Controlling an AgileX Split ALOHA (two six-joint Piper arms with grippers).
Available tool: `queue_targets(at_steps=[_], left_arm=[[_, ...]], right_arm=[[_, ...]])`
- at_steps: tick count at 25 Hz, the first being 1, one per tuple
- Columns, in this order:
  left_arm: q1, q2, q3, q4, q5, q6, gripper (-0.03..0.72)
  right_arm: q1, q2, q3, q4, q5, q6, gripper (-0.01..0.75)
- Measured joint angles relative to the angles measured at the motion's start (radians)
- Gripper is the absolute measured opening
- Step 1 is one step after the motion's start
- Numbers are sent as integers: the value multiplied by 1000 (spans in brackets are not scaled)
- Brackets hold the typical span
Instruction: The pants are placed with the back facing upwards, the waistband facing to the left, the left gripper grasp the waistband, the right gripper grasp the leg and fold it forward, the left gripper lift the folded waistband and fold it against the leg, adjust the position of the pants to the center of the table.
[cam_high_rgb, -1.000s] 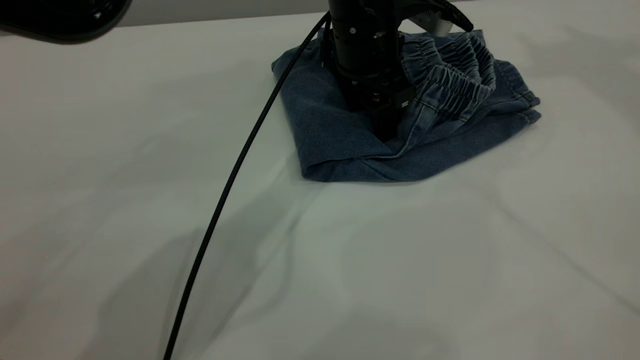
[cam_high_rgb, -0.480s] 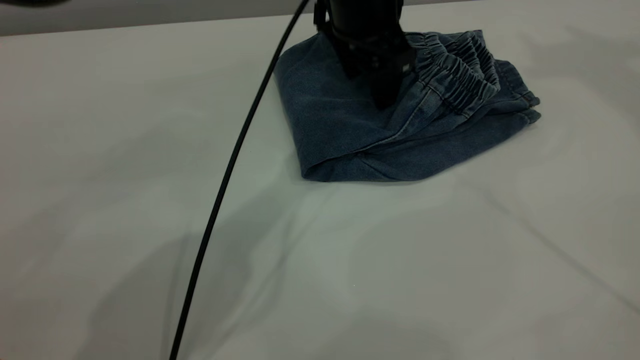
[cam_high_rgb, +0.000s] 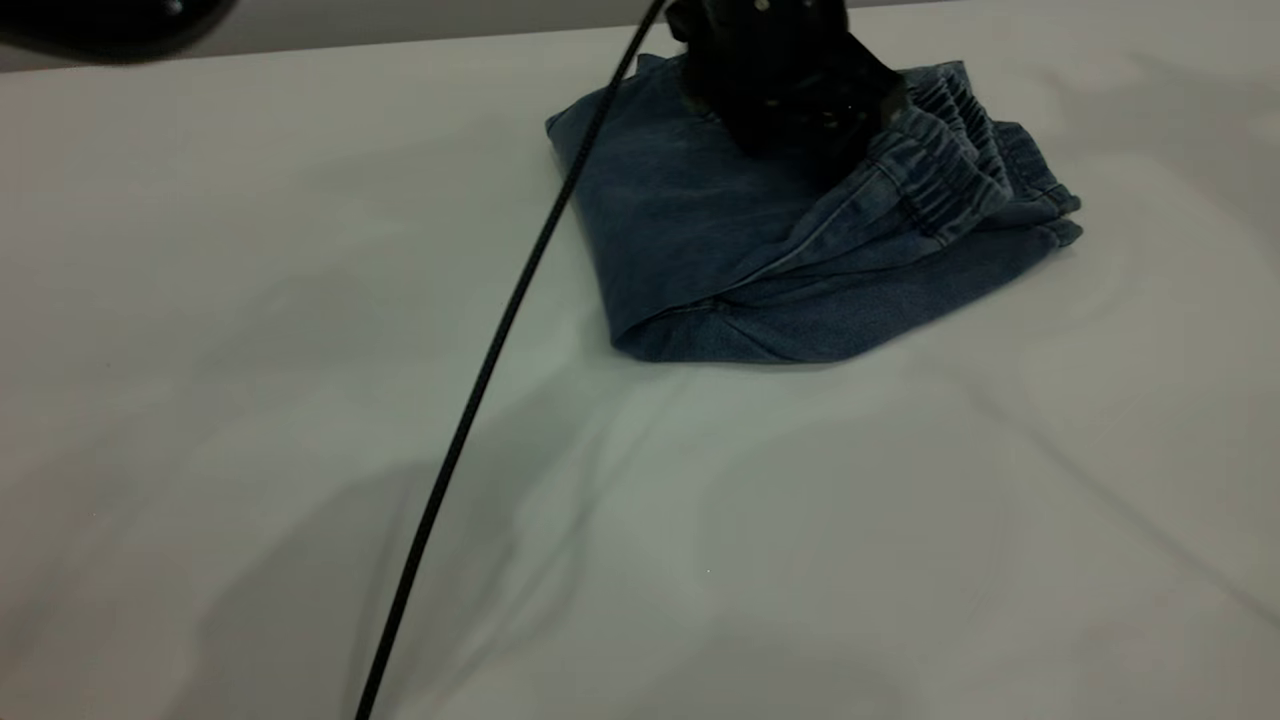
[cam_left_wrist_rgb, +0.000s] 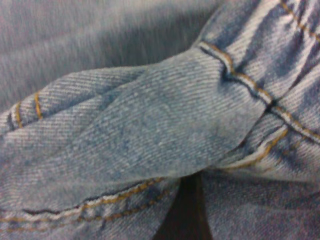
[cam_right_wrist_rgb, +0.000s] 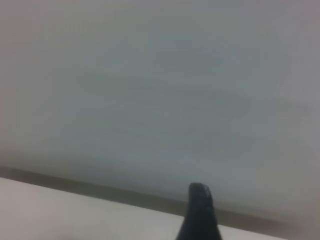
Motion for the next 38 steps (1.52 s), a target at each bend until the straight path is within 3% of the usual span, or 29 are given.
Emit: queue_targets(at_steps=[3, 6, 17, 28, 38], left_arm=[[-3, 18, 0, 16, -63, 7, 589], [-2, 24, 0, 44, -58, 29, 589], [-1, 24, 0, 140, 210, 29, 589], [0, 4, 0, 138, 223, 83, 590], [-1, -163, 1, 136, 220, 78, 590]], right_arm=[[0, 0, 0, 2, 0, 2, 465], [0, 0, 0, 2, 0, 2, 465], [0, 0, 0, 2, 0, 14, 465], [0, 0, 0, 3, 0, 15, 465], [0, -25, 0, 7, 0, 10, 465]])
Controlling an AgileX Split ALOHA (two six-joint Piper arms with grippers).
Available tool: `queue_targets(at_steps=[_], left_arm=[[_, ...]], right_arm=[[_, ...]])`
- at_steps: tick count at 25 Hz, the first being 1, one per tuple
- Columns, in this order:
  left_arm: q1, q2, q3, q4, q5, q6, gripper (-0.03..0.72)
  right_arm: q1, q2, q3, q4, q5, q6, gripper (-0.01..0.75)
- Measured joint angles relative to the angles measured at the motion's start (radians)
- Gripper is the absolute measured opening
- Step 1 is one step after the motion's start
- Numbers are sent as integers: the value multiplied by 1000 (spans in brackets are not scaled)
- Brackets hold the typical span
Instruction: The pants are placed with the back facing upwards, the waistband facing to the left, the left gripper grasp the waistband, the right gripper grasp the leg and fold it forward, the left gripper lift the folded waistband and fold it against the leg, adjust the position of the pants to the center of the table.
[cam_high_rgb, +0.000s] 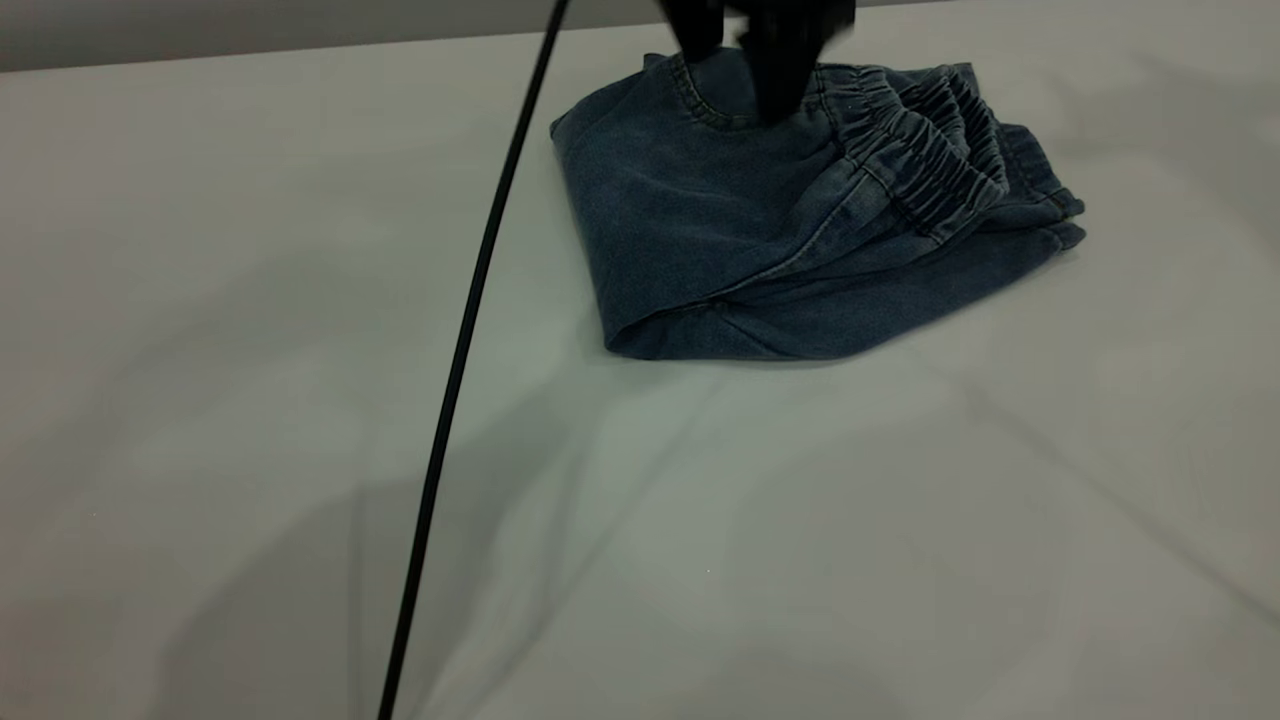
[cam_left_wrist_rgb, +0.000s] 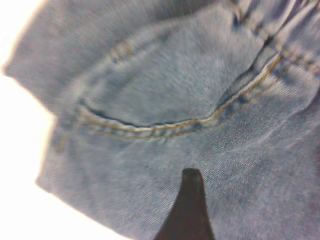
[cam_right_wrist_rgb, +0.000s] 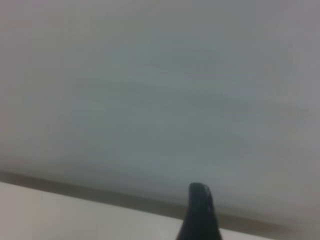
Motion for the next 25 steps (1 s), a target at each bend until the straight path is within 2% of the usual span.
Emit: queue_targets(at_steps=[8, 12, 16, 21, 25], left_arm=[[0, -179, -1, 6, 0, 0, 590], [-1, -274, -1, 39, 0, -16, 590], [-1, -381, -1, 100, 0, -64, 590], [-1, -521, -1, 179, 0, -136, 590], [-1, -637, 26, 175, -3, -194, 590]], right_arm=[[0, -150, 0, 116, 0, 43, 465], [13, -263, 48, 183, 0, 60, 465], [18, -409, 192, 188, 0, 41, 465], [18, -635, 464, 194, 0, -44, 465], [18, -832, 699, 199, 0, -58, 465]])
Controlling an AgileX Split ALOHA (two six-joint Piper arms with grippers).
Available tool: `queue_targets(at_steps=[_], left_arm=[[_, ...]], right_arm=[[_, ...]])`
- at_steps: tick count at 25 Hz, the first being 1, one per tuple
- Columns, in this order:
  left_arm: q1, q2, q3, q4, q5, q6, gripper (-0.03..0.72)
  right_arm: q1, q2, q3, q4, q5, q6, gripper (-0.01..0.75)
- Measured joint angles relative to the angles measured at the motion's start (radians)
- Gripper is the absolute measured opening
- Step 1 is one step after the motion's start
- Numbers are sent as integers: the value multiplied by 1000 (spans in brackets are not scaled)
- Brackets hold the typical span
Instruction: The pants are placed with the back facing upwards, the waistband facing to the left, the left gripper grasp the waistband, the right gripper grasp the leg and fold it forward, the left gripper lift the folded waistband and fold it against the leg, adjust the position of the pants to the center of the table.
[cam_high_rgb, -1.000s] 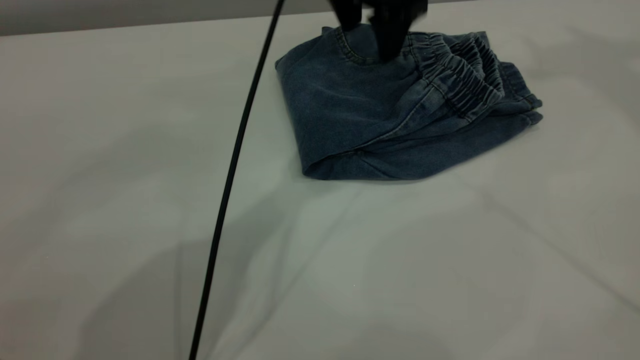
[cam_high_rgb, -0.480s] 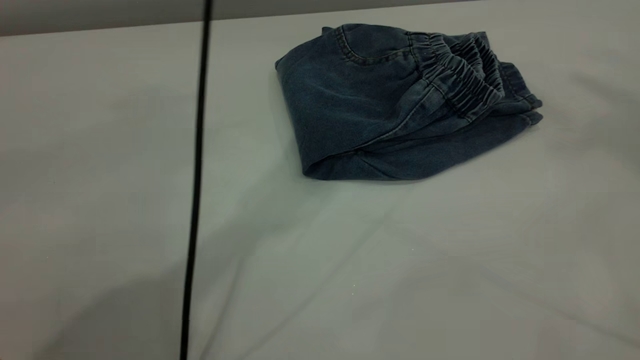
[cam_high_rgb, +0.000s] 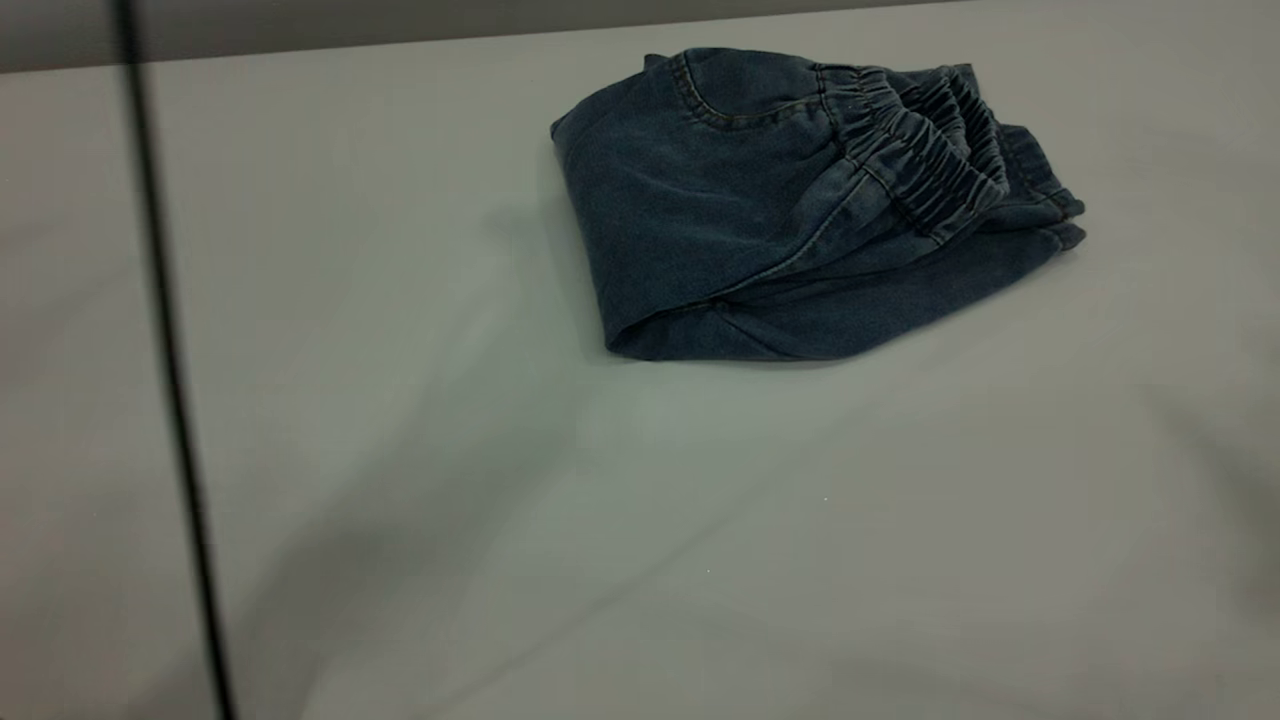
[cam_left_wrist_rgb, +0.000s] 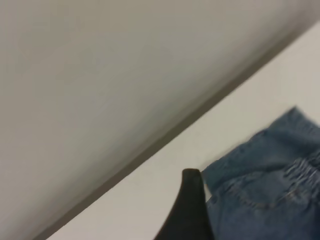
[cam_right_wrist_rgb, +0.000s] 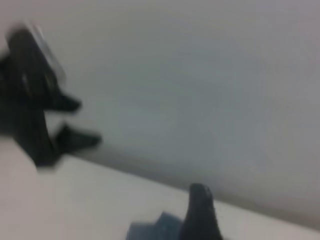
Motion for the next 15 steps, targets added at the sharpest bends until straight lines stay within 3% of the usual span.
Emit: queue_targets(at_steps=[5, 15], left_arm=[[0, -167, 149, -46, -1, -41, 590], [0, -586, 684, -80, -3, -66, 590]], right_arm=[[0, -242, 279, -1, -1, -5, 465], [0, -717, 781, 6, -6, -13, 465]])
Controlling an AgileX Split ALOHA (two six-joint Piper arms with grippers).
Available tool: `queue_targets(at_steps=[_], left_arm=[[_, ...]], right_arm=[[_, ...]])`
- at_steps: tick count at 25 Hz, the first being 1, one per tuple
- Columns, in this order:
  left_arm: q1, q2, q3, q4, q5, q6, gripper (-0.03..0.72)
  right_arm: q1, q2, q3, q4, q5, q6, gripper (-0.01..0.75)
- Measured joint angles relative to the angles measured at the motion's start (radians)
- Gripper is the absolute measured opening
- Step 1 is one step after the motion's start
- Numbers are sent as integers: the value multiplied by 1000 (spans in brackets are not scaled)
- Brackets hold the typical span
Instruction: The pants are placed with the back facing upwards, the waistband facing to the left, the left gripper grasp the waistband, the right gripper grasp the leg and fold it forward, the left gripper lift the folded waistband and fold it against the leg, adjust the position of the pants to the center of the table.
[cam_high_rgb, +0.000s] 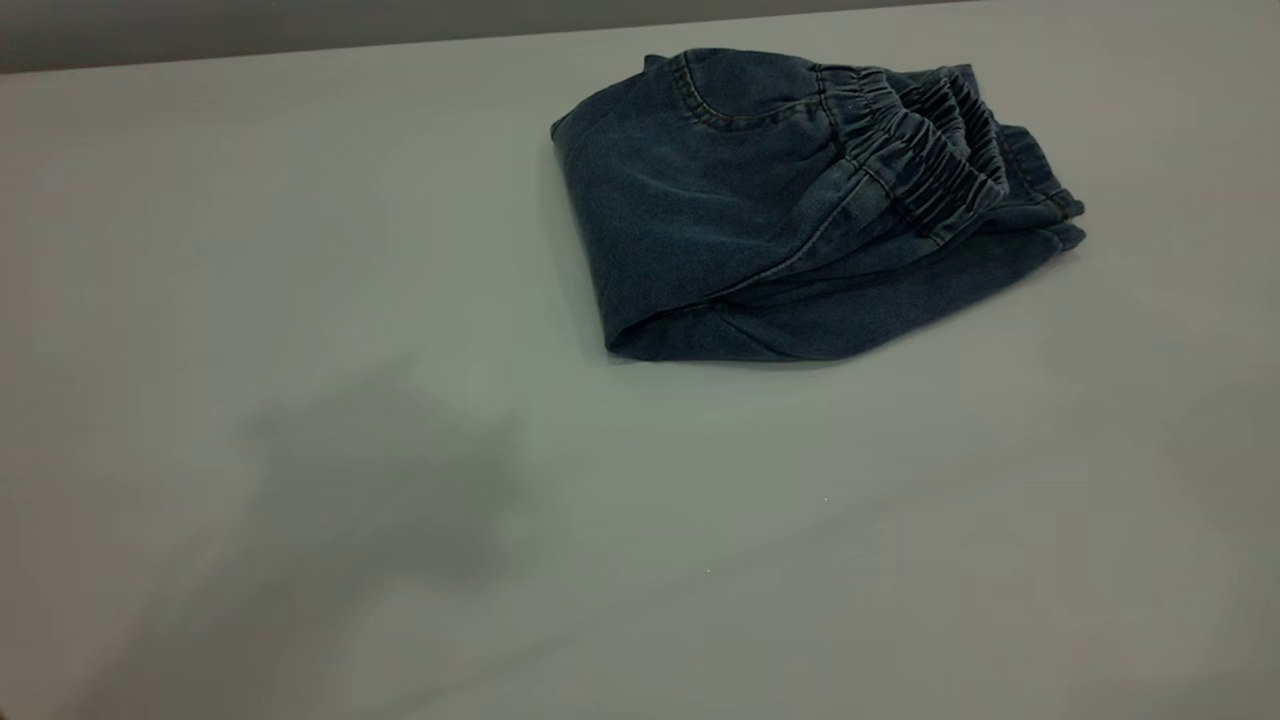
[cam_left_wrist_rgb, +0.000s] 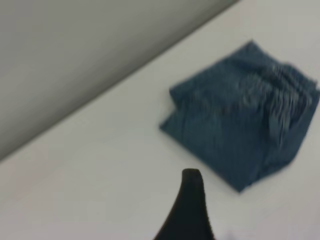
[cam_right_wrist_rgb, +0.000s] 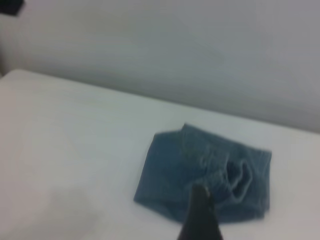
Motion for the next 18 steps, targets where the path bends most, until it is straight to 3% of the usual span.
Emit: queue_targets(at_steps=[14, 18], left_arm=[[0, -577, 632, -47, 0, -37, 590], [0, -736, 778, -45, 1, -37, 590]], right_arm=[[0, -367, 458, -106, 5, 23, 465], [0, -389, 586, -165, -78, 21, 465]])
